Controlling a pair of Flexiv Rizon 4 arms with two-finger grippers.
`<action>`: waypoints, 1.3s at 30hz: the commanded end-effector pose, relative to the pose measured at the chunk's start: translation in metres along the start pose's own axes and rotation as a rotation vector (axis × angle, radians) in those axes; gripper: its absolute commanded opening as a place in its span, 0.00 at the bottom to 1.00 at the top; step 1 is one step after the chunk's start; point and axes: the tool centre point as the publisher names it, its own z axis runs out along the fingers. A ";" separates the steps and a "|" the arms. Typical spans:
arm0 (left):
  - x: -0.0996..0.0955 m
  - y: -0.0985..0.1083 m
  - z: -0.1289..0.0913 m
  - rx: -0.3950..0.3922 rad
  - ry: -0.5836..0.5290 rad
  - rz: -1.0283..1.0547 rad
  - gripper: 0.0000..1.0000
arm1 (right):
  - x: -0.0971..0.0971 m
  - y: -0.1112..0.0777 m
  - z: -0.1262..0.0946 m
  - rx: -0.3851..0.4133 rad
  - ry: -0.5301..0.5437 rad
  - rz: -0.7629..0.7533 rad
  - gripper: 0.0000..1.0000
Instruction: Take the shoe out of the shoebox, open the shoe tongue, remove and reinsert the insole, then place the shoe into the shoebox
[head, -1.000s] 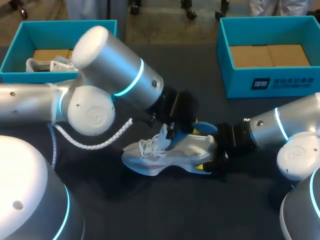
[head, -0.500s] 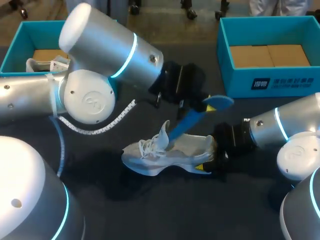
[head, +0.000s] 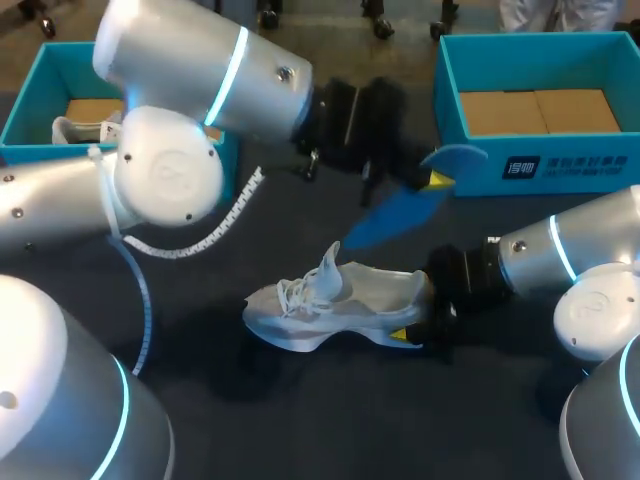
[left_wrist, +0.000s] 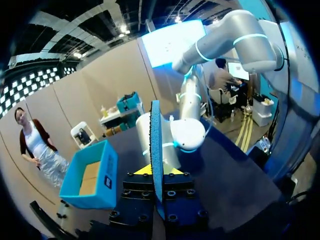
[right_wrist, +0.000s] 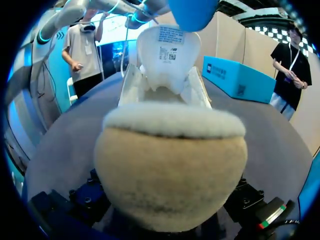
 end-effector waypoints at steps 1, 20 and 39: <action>-0.003 -0.006 -0.014 0.103 0.030 0.018 0.00 | 0.002 0.000 0.002 0.004 -0.001 0.000 0.00; -0.023 -0.043 -0.035 0.346 0.074 0.027 0.00 | 0.002 0.000 0.002 0.004 -0.001 0.000 0.00; -0.017 -0.074 -0.038 0.412 0.072 -0.238 0.00 | 0.002 0.000 0.002 0.004 -0.001 0.000 0.00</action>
